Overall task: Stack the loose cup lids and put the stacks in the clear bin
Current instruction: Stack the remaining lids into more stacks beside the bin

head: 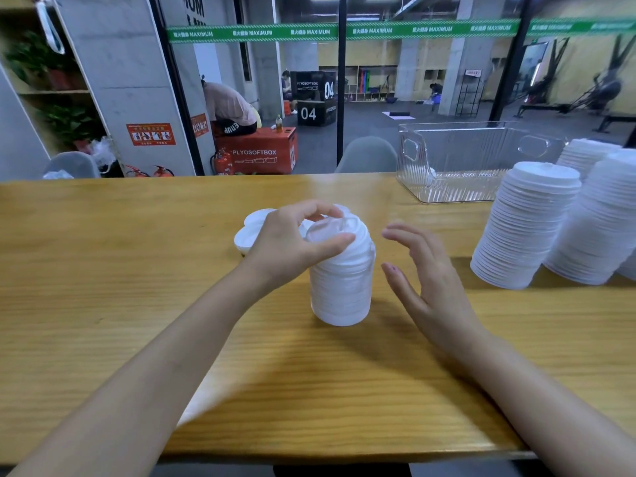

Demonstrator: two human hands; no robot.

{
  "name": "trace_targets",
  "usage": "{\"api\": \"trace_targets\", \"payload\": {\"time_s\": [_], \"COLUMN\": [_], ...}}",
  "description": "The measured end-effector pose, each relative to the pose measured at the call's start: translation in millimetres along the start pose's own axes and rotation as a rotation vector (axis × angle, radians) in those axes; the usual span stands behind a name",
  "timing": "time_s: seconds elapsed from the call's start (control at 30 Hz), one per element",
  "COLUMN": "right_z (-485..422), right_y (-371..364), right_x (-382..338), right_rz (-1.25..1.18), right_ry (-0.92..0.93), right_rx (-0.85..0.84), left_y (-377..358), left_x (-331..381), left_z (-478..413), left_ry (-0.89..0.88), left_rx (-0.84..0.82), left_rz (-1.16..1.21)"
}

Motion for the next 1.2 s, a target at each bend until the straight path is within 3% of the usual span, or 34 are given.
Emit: {"api": "trace_targets", "payload": {"time_s": [0.37, 0.53, 0.67, 0.77, 0.87, 1.2], "right_z": [-1.0, 0.3, 7.2, 13.8, 18.5, 20.2], "right_y": [0.5, -2.0, -15.2, -30.2, -39.4, -48.1], "right_x": [-0.6, 3.7, 17.9, 26.1, 27.4, 36.1], "right_rz": [0.002, -0.035, -0.114, -0.096, -0.045, -0.047], "right_ry": [0.006, -0.039, -0.218, -0.335, -0.340, -0.331], "right_rx": [0.007, -0.021, -0.148, -0.321, -0.441, -0.489], "left_y": [-11.8, -12.9, -20.6, -28.8, -33.3, -37.3], "left_x": [5.9, -7.3, -35.0, -63.1, -76.3, -83.5], "left_z": [-2.7, 5.3, 23.8, 37.1, 43.5, 40.6], "left_ry": [-0.087, -0.062, -0.012, 0.030, 0.042, 0.023], "left_rx": [-0.072, -0.053, -0.072, -0.144, -0.188, -0.177], "left_rz": [-0.065, 0.023, 0.073, -0.048, -0.196, -0.172]}}
Point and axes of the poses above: each hand's wrist, its own z-axis away from the middle knuckle, its own y-axis out of the back of the hand, x = y × z, the point moved 8 cm from there along -z, towards the middle knuckle, and after that the axes turned 3 degrees about -z, right-handed, at the moved point
